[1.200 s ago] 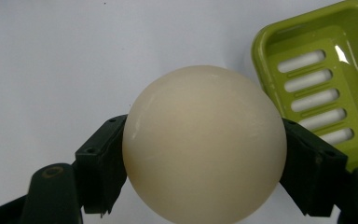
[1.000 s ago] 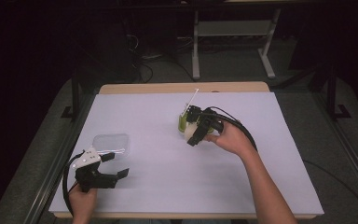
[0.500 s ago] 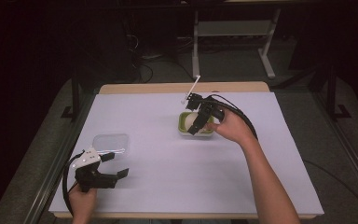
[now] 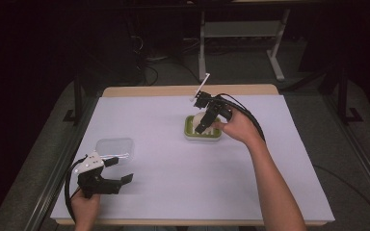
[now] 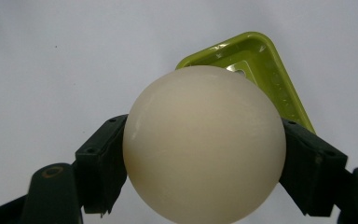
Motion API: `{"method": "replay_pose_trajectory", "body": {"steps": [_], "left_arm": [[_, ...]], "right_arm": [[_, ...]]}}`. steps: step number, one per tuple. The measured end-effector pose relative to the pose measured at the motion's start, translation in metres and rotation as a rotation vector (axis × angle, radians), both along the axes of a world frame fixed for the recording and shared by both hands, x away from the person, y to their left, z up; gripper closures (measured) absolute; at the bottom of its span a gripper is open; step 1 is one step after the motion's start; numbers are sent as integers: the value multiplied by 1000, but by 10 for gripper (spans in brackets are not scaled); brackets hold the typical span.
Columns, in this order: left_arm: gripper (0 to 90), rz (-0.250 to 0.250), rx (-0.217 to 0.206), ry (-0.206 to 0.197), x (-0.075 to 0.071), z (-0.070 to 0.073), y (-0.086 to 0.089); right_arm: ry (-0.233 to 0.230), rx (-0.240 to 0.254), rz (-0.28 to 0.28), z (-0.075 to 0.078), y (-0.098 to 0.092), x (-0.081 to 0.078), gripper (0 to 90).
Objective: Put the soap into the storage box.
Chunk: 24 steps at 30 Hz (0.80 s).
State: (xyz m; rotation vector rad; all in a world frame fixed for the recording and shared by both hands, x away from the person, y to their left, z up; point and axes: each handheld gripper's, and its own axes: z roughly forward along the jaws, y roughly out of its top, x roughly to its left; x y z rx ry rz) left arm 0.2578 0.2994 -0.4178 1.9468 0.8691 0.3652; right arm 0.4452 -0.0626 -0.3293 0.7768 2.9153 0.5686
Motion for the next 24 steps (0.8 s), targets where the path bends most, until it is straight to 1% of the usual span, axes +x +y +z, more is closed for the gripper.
{"method": "replay_pose_trajectory", "body": {"steps": [6,8,20,24], "left_arm": [[129,4,-6,2,0,0,0],[129,3,-6,0,0,0,0],[128,1,-4,1,0,0,0],[129,-6,4,-4,1,0,0]], "right_arm": [[0,-3,-12,-3,0,5,232],[6,-5,-20,-4,0,6,231],[8,-5,-39,-7,-4,11,232],[7,-6,-44,-8,-5,13,231]]}}
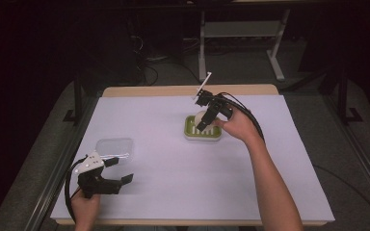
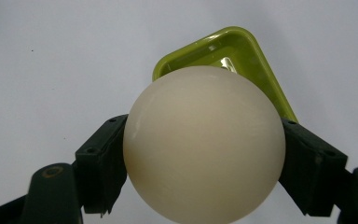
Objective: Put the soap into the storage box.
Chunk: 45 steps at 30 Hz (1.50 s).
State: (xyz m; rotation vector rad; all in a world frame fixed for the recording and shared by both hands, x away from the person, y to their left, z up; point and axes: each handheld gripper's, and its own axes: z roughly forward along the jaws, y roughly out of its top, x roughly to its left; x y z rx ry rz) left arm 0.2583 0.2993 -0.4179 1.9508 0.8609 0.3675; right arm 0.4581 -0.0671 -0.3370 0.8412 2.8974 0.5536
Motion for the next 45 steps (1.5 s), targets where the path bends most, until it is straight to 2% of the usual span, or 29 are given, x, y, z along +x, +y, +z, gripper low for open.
{"method": "replay_pose_trajectory", "body": {"steps": [36,45], "left_arm": [[129,8,-12,7,-1,0,0],[129,7,-12,6,-1,0,0]], "right_arm": [[12,-5,-63,-15,-4,19,232],[16,-31,-64,-21,-3,23,231]]}}
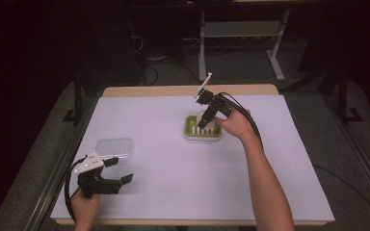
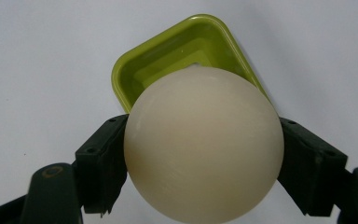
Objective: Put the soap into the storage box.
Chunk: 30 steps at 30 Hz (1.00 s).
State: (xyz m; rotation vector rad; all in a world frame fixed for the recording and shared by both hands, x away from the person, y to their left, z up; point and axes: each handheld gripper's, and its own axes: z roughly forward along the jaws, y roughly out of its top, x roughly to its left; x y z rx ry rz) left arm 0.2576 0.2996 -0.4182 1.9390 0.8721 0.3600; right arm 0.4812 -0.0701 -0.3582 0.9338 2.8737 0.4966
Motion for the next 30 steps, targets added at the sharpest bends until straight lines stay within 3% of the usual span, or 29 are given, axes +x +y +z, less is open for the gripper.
{"method": "replay_pose_trajectory", "body": {"steps": [3,11,22,24,30], "left_arm": [[129,2,-1,3,0,0,0],[128,2,-3,2,0,0,-1],[129,-1,-1,0,0,0,0],[129,-1,0,-1,0,0,0],[129,-2,1,-1,0,0,0]], "right_arm": [[11,12,-7,-1,2,0,231],[10,-16,-12,-6,5,3,232],[56,-13,-49,-17,9,9,232],[47,-18,-44,-20,9,11,232],[85,-26,-65,-26,11,12,232]]}}
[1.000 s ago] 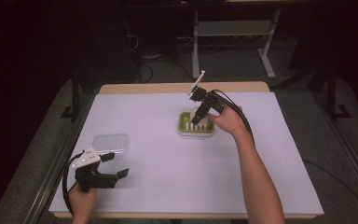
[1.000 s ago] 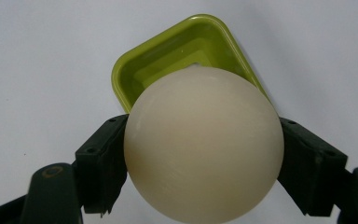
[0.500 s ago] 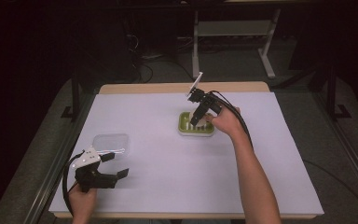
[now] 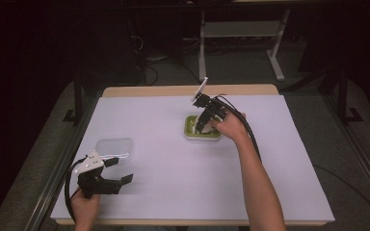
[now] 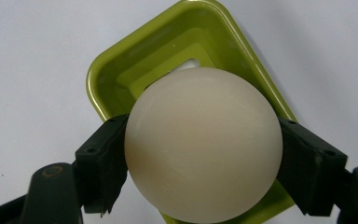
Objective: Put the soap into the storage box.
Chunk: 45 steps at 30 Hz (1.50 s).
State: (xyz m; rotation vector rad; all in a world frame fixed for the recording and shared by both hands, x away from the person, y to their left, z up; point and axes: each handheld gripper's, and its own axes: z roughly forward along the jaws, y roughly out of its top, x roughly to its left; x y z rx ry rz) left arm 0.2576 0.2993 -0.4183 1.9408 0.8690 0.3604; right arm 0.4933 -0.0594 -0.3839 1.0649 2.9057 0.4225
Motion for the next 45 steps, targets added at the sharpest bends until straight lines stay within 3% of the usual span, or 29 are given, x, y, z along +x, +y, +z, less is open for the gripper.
{"method": "replay_pose_trajectory", "body": {"steps": [16,45], "left_arm": [[129,0,1,0,0,0,0],[129,4,-3,2,-1,0,0]], "right_arm": [[25,-3,-17,-8,2,4,232],[28,-23,-22,-11,5,5,231]]}}
